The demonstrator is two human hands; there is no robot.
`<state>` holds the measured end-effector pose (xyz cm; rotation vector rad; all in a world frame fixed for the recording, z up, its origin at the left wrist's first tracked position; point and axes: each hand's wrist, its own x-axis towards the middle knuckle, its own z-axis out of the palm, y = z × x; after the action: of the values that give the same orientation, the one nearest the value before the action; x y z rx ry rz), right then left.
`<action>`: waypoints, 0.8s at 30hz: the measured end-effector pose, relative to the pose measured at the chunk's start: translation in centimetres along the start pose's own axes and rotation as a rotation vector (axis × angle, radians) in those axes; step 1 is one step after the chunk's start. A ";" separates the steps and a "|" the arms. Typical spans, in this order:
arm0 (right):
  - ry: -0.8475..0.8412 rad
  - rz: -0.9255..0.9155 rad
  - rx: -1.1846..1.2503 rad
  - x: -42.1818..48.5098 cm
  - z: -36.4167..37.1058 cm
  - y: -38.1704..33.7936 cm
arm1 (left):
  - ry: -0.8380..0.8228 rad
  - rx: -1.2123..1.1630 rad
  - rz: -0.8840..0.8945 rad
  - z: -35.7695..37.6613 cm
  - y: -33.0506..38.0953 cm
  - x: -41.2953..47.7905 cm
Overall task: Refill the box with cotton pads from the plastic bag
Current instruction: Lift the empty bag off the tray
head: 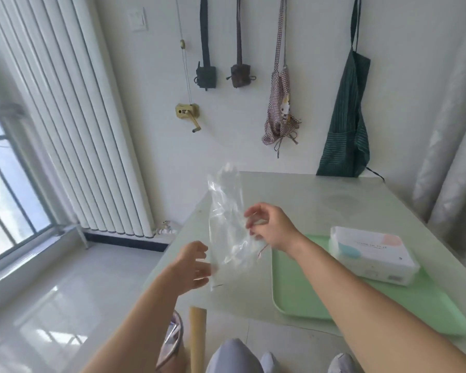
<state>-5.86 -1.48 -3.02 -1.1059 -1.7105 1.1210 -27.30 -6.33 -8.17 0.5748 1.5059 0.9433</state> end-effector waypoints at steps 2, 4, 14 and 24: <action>-0.055 -0.007 0.100 0.7 2.4 -1.2 | -0.022 -0.061 0.053 -2.6 -0.4 -0.9; -0.097 -0.008 0.163 1.6 5.6 -2.4 | 0.082 -0.101 0.138 -6.0 -0.4 -1.8; -0.079 -0.076 -0.324 3.9 26.1 -4.1 | 0.752 -0.148 0.450 -24.7 -4.2 -5.5; -0.366 -0.178 -0.745 2.1 42.7 4.7 | 0.955 0.466 0.157 -33.9 -12.1 0.1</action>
<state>-44.75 -9.13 -19.62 -1.1795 -2.5784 0.5908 -58.27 -20.73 -19.47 0.6052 2.6117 1.0510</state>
